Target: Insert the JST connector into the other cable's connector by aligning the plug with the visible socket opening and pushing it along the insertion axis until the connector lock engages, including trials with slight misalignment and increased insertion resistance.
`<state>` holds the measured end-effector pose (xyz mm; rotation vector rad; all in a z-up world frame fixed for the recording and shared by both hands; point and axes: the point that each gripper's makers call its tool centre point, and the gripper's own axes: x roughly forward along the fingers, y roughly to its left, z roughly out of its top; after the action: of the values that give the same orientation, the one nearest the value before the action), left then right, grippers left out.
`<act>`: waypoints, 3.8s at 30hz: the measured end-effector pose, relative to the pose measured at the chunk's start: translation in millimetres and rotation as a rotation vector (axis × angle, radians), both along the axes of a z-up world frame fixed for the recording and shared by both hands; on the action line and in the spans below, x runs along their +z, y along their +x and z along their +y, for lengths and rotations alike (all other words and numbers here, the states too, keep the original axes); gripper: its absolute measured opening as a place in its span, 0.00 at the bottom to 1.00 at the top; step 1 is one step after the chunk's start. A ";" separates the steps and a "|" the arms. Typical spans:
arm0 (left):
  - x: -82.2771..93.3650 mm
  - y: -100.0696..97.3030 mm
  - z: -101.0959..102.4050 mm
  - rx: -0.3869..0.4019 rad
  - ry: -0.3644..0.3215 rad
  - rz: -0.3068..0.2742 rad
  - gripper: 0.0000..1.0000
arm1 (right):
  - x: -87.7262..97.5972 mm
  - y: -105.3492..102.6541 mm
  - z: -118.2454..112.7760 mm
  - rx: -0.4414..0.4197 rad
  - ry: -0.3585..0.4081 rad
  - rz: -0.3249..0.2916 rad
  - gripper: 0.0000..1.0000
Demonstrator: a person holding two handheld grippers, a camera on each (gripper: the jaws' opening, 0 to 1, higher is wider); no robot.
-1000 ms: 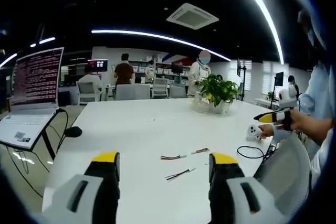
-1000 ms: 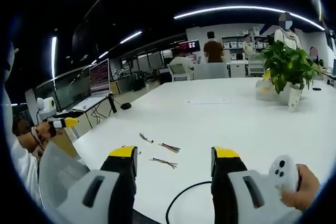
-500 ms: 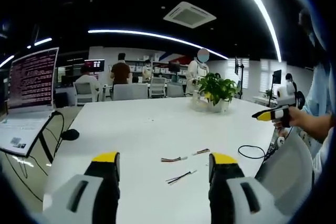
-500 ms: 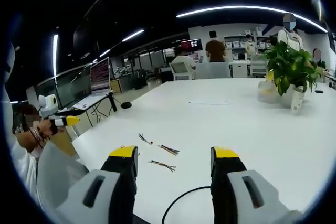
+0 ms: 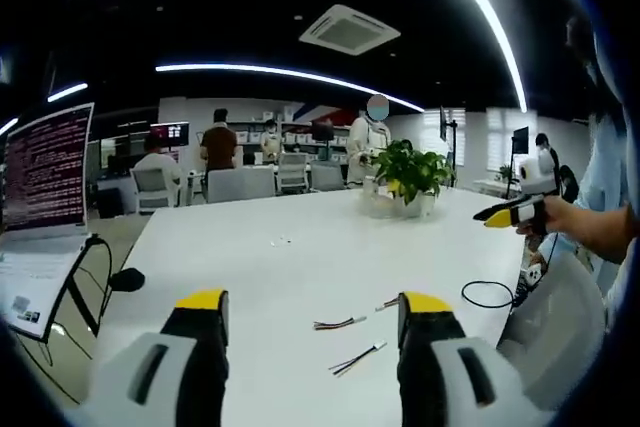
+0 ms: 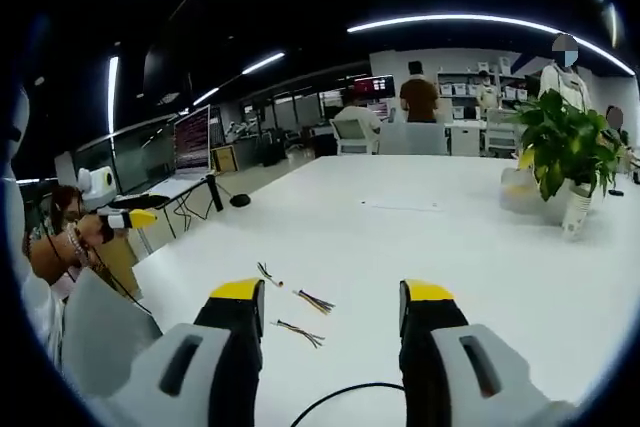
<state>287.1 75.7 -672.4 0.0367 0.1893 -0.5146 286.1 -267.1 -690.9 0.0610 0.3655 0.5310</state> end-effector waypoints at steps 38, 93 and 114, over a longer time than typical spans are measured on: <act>-37.2 56.0 -62.7 -0.437 0.093 0.049 0.62 | -19.7 53.9 56.5 0.314 -0.103 0.014 0.39; -150.2 76.8 -122.2 -0.777 0.399 0.181 0.41 | -121.2 70.9 120.1 0.701 -0.412 0.112 0.29; -169.8 82.2 -138.2 -0.771 0.370 0.180 0.22 | -143.8 71.7 143.8 0.718 -0.354 0.093 0.20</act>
<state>369.2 -62.5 -842.2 0.4382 0.4506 -1.2481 357.7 -123.3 -834.7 -0.4032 0.5702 1.1651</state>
